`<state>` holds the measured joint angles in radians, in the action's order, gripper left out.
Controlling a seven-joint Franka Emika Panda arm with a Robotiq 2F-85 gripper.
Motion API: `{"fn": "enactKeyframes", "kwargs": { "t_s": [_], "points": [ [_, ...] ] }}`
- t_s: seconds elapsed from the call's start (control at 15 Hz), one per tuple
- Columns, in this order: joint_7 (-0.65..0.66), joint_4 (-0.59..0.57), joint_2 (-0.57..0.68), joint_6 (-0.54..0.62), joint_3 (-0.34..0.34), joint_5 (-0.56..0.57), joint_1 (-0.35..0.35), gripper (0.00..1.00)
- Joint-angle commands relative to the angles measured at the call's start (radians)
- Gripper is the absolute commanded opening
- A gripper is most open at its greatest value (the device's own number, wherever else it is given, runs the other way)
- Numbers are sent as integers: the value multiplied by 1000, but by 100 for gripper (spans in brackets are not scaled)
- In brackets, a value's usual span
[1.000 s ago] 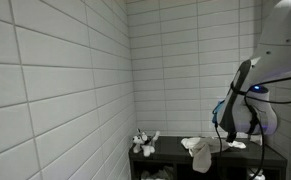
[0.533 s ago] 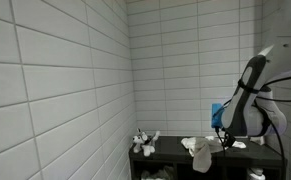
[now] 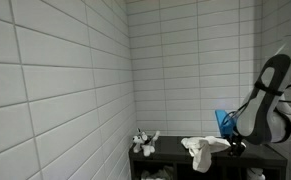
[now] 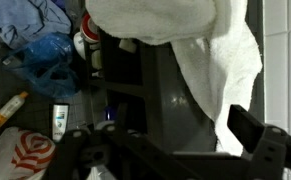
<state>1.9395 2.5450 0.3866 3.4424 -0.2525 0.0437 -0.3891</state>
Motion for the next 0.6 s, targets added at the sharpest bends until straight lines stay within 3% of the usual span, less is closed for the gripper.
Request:
{"fn": "enactKeyframes", "kwargs": {
  "t_s": [0.0, 0.2, 0.47, 0.53],
  "points": [
    [-7, 16, -28, -30, -10, 27, -42, 100],
    [-13, 6, -34, -122, -25, 34, -60, 100],
    [-58, -13, -49, -336, -86, 59, -107, 100],
    [-182, -15, -58, -375, -78, -76, -68, 100]
  ]
}}
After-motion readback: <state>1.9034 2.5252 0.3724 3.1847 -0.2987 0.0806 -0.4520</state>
